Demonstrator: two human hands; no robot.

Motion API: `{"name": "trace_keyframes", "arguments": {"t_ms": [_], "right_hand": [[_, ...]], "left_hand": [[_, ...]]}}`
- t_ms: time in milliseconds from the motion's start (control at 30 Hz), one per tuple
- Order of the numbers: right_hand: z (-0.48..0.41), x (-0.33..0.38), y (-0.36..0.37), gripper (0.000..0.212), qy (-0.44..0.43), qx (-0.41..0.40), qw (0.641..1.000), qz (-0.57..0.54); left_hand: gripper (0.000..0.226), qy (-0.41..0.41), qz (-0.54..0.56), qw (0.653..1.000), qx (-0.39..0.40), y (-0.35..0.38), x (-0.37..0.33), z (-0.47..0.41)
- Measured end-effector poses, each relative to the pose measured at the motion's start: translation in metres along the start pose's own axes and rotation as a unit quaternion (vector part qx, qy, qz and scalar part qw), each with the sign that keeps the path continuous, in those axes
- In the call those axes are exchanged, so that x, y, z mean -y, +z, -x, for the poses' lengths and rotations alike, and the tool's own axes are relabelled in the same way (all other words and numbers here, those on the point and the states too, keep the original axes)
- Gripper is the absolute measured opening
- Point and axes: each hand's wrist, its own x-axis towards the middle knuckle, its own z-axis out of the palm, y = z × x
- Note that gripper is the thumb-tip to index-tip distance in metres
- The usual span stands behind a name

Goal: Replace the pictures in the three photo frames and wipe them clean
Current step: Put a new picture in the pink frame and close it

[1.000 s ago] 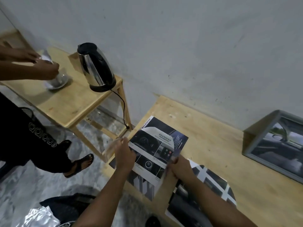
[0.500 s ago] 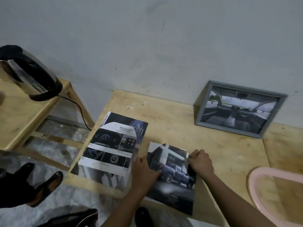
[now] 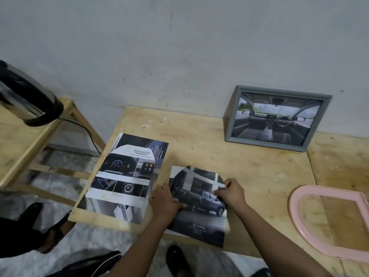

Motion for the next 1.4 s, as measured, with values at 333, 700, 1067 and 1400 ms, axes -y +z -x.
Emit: {"name": "trace_keyframes", "arguments": {"t_ms": [333,700,1067,1400], "right_hand": [[0.005,0.015,-0.015,0.014,-0.045,0.003,0.994,-0.099],[0.008,0.004,-0.123,0.025,-0.088,0.085,0.962,-0.243],[-0.009,-0.119,-0.309,0.015,-0.091,0.014,0.979,-0.18],[0.035,-0.174,-0.41,0.017,-0.424,-0.102,0.895,-0.093]], "left_hand": [[0.017,0.023,0.196,0.979,-0.045,-0.016,-0.009,0.018],[0.007,-0.011,0.475,0.879,-0.044,-0.026,-0.1,0.056],[0.012,0.012,0.5,0.866,0.012,0.081,-0.27,0.138],[0.032,0.063,0.568,0.809,0.138,0.121,-0.386,0.167]]}}
